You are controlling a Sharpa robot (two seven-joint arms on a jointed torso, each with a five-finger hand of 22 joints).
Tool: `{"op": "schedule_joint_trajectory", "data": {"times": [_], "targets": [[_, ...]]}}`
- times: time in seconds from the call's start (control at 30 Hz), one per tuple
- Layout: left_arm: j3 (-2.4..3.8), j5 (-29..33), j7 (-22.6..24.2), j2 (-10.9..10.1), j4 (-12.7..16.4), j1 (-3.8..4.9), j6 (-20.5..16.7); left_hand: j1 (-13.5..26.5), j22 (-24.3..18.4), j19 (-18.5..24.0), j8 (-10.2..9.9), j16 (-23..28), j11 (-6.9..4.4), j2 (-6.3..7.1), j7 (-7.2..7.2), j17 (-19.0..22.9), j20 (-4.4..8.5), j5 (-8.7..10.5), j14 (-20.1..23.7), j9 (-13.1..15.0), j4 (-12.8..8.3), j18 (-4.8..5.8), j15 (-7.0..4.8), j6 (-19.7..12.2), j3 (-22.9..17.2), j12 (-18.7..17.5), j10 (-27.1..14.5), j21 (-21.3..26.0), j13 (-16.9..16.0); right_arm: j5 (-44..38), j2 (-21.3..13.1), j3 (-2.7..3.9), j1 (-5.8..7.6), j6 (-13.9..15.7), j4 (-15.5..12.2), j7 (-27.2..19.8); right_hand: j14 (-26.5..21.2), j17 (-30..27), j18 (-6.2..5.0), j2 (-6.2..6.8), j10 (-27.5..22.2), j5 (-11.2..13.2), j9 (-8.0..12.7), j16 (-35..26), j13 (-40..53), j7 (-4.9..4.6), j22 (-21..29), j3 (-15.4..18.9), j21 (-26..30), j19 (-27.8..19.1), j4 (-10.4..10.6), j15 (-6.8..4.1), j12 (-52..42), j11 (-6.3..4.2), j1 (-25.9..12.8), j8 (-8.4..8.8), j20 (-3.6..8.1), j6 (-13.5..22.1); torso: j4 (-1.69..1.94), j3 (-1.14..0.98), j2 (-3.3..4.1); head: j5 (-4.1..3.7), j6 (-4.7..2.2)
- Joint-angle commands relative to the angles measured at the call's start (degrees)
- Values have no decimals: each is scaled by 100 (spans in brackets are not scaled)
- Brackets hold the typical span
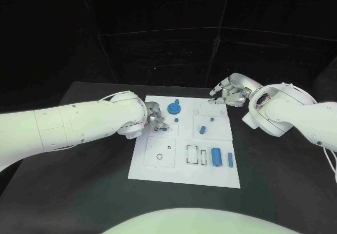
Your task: Assemble the parts on the task board
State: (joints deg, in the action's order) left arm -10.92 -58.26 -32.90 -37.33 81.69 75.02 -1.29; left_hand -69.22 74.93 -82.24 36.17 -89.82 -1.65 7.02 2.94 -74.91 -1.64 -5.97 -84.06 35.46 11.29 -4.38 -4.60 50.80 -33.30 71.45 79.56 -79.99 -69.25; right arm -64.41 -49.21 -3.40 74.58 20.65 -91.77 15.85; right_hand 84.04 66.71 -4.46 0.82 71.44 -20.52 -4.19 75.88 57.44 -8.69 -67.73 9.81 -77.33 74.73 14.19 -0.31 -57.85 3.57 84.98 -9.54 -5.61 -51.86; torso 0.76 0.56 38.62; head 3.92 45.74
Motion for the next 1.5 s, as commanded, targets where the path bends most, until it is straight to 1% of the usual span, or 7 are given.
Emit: {"op": "schedule_joint_trajectory", "data": {"times": [0.03, 0.33, 0.47, 0.53, 0.67, 0.97, 1.5], "targets": [[-7, -56, -98, -11, 9, -6, 169, -11, 33, -41, 31, -18, 10, -28, -31, -1509, -1, 21, -594, 5, -708, 95, -16, 8, -655, 7, 28, -24, 5, -24, 4, 4, 13, 37, -5, -51, 125, -6, -65, -22, -32, -21, 5, -37, -9, 8, 11, 24, 29, -51, 4, -46, 22, -8, -21, -35, -1, 12, -3, -1, -2, 2, -2], [-7, -56, -90, 36, -19, -5, 191, -9, 34, -41, 33, -18, 9, -25, -33, -1509, -1, 24, -594, 6, -718, 95, -17, 13, -650, 7, 29, -24, 6, -24, 15, 4, 13, 37, -6, -53, 125, -6, -65, -22, -32, -21, 5, -37, -9, 8, 11, 24, 29, -51, 4, -46, 22, -8, -21, -35, -1, 12, 0, -2, -2, 4, -3], [-7, -56, -91, 55, -46, -4, 222, 11, 39, -43, 37, -18, 9, -19, -34, -1509, 0, 29, -594, 7, -723, 96, -17, 25, -634, 13, 34, -26, 0, -24, 18, 4, 13, 37, -7, -53, 123, -10, -65, -22, -34, -19, 5, -43, -9, 8, 12, 30, 31, -52, 12, -46, 21, -8, -24, -38, -1, 12, -4, -6, 0, 6, 3], [-7, -55, -87, 64, -63, -4, 256, 42, 40, -43, 40, -18, 7, -11, -38, -1509, 0, 33, -594, 7, -723, 96, -18, 39, -613, 16, 36, -25, -3, -24, 18, 4, 13, 36, -6, -53, 121, -13, -65, -23, -35, -18, 5, -47, -7, 8, 12, 36, 32, -52, 19, -46, 18, -8, -28, -40, -2, 11, -2, -4, -1, 2, 11], [-7, -54, -81, 96, -105, -2, 326, 270, 36, -38, 32, -18, -13, 54, -67, -1509, 7, 23, -594, -9, -663, 93, -32, 94, -516, -6, 16, -14, 19, -24, 21, 4, 13, 28, -6, -51, 121, -13, -64, -24, -34, -18, 5, -48, -6, 8, 11, 37, 32, -51, 22, -46, 17, -8, -29, -41, -2, 11, -1, -5, 2, 0, 14], [-6, -6, -102, 171, -207, 9, 445, 610, 50, -42, 55, -18, -41, 62, -103, -1509, 29, 26, -594, -20, -533, 93, -55, 217, -415, -61, -13, -10, 86, -24, 30, 4, 13, 17, -5, -50, 119, -17, -68, -32, -36, -22, 5, -54, -6, 9, 26, 46, 44, -61, 41, -46, 15, -8, -38, -46, -2, 10, -7, 0, 2, -11, 31], [-5, 9, -141, 234, -306, 24, 443, 816, 120, -78, 110, -18, -73, 72, -142, -1509, 54, 33, -594, -41, -456, 108, -82, 323, -285, -40, 14, -47, 76, -24, 36, 4, 13, 18, 5, -22, 119, -17, -68, -32, -36, -22, 5, -54, -6, 9, 26, 46, 44, -61, 41, -46, 15, -8, -38, -46, -2, 10, -2, -2, 1, -23, 56]]}}
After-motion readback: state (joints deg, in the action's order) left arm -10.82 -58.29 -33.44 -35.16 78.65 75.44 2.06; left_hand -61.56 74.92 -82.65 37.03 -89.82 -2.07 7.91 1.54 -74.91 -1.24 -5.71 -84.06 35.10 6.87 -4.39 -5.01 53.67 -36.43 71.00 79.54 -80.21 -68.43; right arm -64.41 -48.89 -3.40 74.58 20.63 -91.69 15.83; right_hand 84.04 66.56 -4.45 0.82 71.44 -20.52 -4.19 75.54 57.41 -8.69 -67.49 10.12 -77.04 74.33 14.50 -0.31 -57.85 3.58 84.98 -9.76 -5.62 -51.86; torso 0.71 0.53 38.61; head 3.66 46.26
